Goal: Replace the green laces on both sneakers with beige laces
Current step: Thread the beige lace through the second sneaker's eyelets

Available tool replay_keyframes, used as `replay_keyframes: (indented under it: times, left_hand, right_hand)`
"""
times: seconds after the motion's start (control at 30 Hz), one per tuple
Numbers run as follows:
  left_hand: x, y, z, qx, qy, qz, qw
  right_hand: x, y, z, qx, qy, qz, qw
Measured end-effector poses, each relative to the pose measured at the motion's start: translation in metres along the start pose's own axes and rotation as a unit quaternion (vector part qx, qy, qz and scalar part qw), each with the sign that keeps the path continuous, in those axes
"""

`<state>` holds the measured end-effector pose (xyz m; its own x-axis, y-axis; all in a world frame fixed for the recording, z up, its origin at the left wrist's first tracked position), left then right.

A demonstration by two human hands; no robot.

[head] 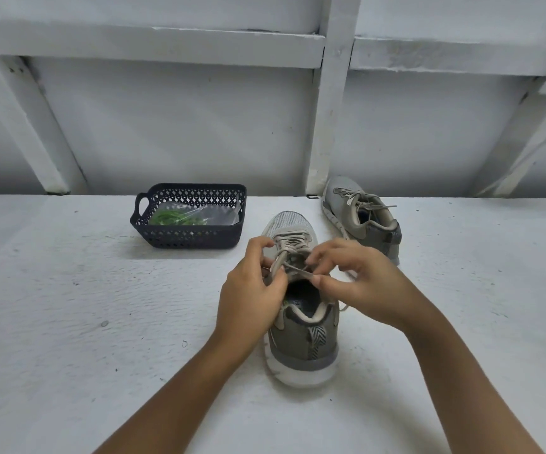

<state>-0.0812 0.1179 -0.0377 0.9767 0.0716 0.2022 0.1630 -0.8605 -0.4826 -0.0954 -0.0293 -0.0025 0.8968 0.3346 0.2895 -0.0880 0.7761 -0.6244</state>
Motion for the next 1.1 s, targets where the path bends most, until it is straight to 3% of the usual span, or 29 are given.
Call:
replay_keyframes:
  times: [0.13, 0.3, 0.4, 0.5, 0.6, 0.67, 0.73, 0.87, 1.0, 1.1]
  left_hand:
    - [0.000, 0.002, -0.001, 0.032, 0.025, 0.012, 0.999]
    - [0.007, 0.010, -0.010, 0.056, 0.107, 0.090, 0.989]
    - [0.012, 0.013, -0.022, 0.127, 0.173, 0.142, 0.966]
    - [0.017, 0.017, -0.028, 0.266, 0.181, 0.183, 0.929]
    - [0.017, 0.020, -0.040, 0.373, 0.205, 0.182, 0.886]
    - [0.017, 0.022, -0.043, 0.385, 0.223, 0.173, 0.879]
    - [0.019, 0.022, -0.040, 0.342, 0.199, 0.185, 0.900]
    - [0.026, 0.018, -0.032, 0.156, 0.067, 0.258, 0.951]
    - [0.029, 0.017, -0.022, -0.028, -0.032, 0.304, 0.952]
    - [0.027, 0.018, -0.018, -0.104, -0.055, 0.320, 0.940]
  right_hand:
    - [-0.002, 0.005, 0.005, 0.009, -0.012, 0.016, 1.000]
    - [-0.002, -0.005, -0.006, 0.032, 0.048, -0.039, 0.998]
    - [-0.002, -0.013, -0.008, 0.008, 0.062, -0.053, 0.997]
    - [-0.001, -0.018, -0.008, -0.021, 0.074, -0.058, 0.995]
    - [0.000, -0.018, -0.005, -0.035, 0.076, -0.059, 0.995]
    - [-0.001, -0.017, -0.003, -0.042, 0.080, -0.054, 0.994]
    - [-0.002, -0.015, -0.002, -0.052, 0.083, -0.042, 0.994]
    - [-0.004, -0.008, -0.001, -0.066, 0.093, -0.039, 0.993]
    - [0.003, 0.001, 0.005, -0.138, 0.059, -0.048, 0.988]
    - [0.007, 0.003, 0.005, -0.153, 0.042, -0.067, 0.985]
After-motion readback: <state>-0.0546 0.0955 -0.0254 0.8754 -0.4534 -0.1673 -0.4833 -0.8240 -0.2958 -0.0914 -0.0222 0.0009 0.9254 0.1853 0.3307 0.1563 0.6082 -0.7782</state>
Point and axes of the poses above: each hand's wrist, its own x-axis towards the middle knuckle, its own y-axis out of the palm, z = x × y, the point moved 8 cm from there along x, towards the middle knuckle, and after that the axes turned 5 degrees about -y, right-handed, at the moved point
